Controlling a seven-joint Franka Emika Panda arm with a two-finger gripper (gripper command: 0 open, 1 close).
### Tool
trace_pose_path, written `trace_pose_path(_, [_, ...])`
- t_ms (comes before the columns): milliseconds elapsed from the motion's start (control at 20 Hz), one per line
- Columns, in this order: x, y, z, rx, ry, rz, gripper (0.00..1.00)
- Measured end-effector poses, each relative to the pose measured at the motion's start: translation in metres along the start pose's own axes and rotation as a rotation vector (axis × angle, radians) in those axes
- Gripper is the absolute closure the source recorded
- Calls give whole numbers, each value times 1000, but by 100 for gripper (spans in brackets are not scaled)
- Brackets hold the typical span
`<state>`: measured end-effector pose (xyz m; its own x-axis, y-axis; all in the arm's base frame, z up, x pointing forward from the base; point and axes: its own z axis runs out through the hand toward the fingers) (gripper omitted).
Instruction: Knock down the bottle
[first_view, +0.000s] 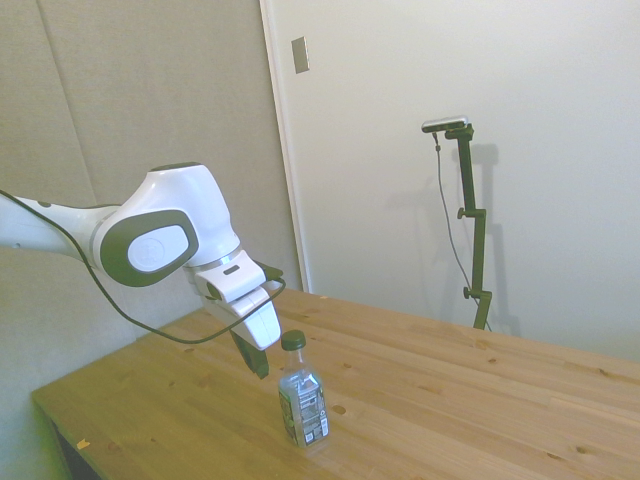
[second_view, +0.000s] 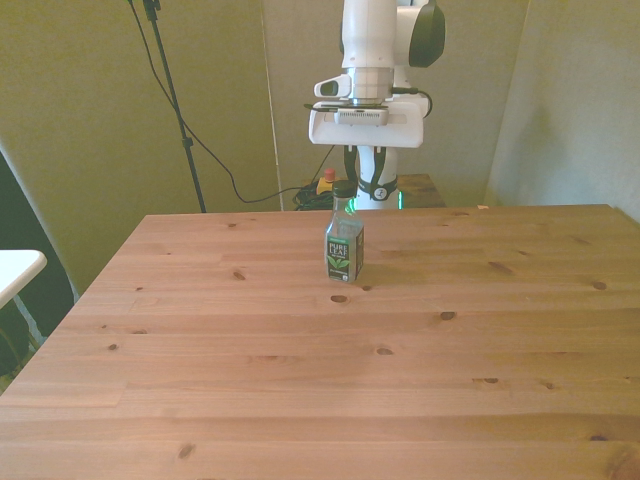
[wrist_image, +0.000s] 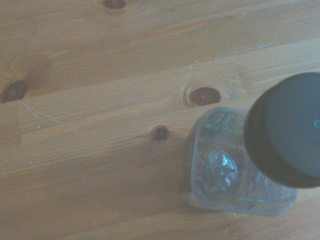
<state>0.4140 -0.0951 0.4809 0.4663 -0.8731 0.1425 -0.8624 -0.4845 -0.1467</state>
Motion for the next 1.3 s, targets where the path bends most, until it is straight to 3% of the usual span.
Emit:
trace_pose_path(400, [10,2,-3,8,3,17,100])
trace_pose_path(700, [52,-4,-5,12,11,69,100])
trace_pose_path(1000, [110,-58,-1,11,34,106,100])
trace_pose_path(1300, [128,-119,41,-31,45,111,100])
